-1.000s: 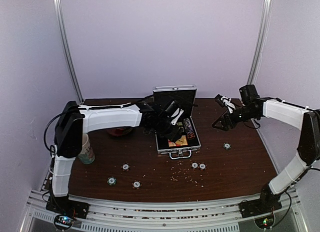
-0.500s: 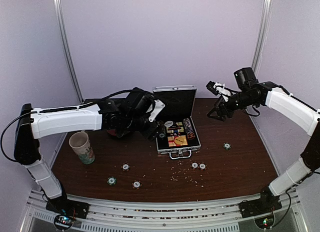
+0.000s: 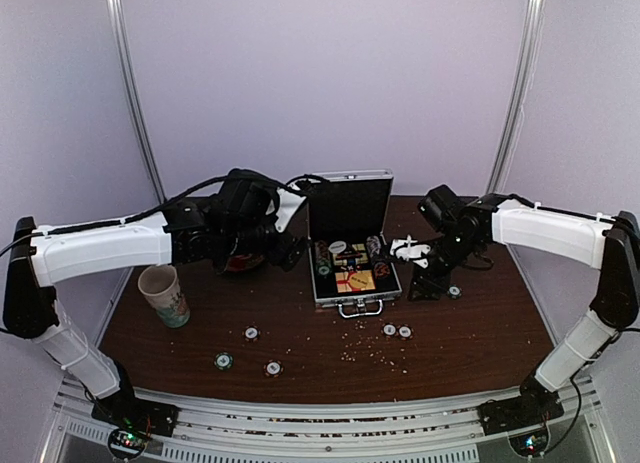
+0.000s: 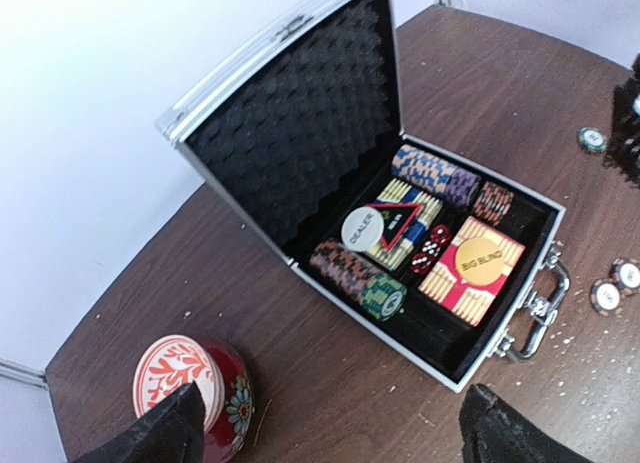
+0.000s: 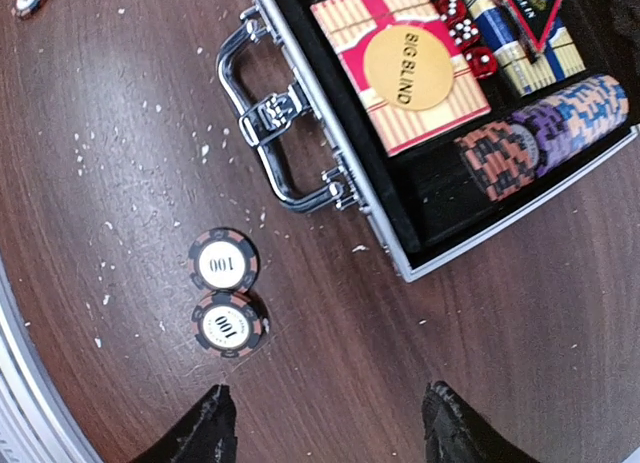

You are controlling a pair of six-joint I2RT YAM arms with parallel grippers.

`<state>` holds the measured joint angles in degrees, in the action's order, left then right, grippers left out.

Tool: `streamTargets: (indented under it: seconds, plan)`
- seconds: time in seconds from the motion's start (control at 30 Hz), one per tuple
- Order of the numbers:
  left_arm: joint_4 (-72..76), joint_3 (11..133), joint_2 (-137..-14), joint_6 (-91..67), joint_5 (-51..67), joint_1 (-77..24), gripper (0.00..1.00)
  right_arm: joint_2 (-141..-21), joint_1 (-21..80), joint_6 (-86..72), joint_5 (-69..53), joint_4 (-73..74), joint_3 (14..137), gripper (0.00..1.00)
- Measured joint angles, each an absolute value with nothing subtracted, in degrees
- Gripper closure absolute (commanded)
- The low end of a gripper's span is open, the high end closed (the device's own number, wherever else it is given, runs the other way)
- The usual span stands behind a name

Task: Pack up texas hold em set

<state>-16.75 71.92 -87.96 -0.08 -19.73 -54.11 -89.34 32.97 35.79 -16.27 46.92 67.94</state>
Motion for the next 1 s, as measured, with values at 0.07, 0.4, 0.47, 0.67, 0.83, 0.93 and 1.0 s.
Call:
streamTargets:
  seconds: [0.07,0.4,0.47,0.67,0.83,0.93,1.0]
  plan:
    - [-16.62,70.87,-87.96,-0.08,-19.81,-53.06,0.12,-89.38,33.91,35.97,-15.79,46.57,66.04,0.37]
    - [-16.69,69.91,-88.53,-0.05,-20.23,-52.23,0.13,-90.43,39.77,36.07,-11.27,42.98,57.47,0.33]
    - [-16.75,69.91,-88.95,-0.05,-20.23,-52.23,0.13,-90.94,40.91,36.07,-10.44,42.06,57.06,0.33]
    - [-16.75,69.91,-89.38,-0.05,-20.25,-52.23,0.13,-93.32,42.7,36.05,-9.76,40.01,57.06,0.33]
    - [-16.78,69.91,-89.38,-0.05,-20.27,-52.23,0.13,-95.55,43.05,36.01,-9.56,39.09,57.06,0.33]
    - [-16.78,69.91,-89.38,-0.05,-20.32,-52.23,0.13,-96.2,43.13,35.9,-9.56,39.03,57.06,0.34]
    - [-16.8,69.91,-89.38,-0.05,-20.36,-52.23,0.13,-96.33,43.13,35.83,-9.56,38.96,57.06,0.36]
